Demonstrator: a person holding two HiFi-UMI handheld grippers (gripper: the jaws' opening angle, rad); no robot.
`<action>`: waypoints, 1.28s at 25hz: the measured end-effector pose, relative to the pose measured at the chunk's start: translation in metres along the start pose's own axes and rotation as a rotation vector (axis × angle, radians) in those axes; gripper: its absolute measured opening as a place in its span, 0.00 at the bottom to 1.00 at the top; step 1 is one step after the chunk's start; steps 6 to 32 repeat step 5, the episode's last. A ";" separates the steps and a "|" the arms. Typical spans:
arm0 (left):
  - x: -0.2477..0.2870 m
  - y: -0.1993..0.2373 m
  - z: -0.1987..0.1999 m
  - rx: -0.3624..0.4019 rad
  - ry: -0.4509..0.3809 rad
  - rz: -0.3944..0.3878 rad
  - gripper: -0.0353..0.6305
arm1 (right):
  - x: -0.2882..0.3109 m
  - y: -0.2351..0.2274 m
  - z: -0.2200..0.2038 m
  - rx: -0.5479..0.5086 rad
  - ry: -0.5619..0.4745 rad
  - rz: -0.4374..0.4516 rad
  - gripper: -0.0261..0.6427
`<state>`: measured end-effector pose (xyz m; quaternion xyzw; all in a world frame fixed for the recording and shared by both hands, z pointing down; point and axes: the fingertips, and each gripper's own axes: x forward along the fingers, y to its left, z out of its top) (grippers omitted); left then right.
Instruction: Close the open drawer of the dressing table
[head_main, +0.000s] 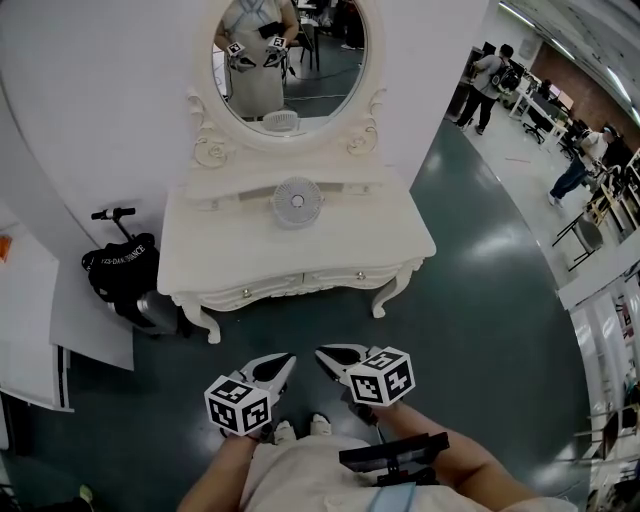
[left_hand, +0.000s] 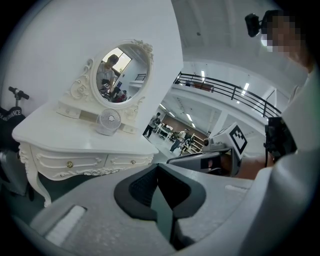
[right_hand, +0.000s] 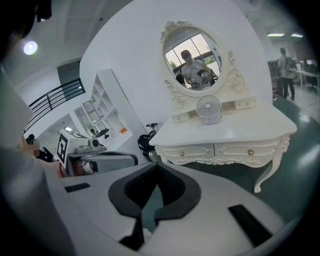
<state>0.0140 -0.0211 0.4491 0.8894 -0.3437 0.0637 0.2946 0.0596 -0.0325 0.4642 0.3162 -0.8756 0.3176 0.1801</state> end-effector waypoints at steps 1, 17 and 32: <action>0.000 0.000 0.000 0.000 0.001 0.000 0.07 | 0.000 0.000 0.001 0.001 0.000 -0.001 0.06; 0.001 0.003 0.001 -0.003 0.008 0.002 0.07 | 0.002 -0.001 0.002 0.003 0.003 -0.002 0.06; 0.001 0.003 0.001 -0.003 0.008 0.002 0.07 | 0.002 -0.001 0.002 0.003 0.003 -0.002 0.06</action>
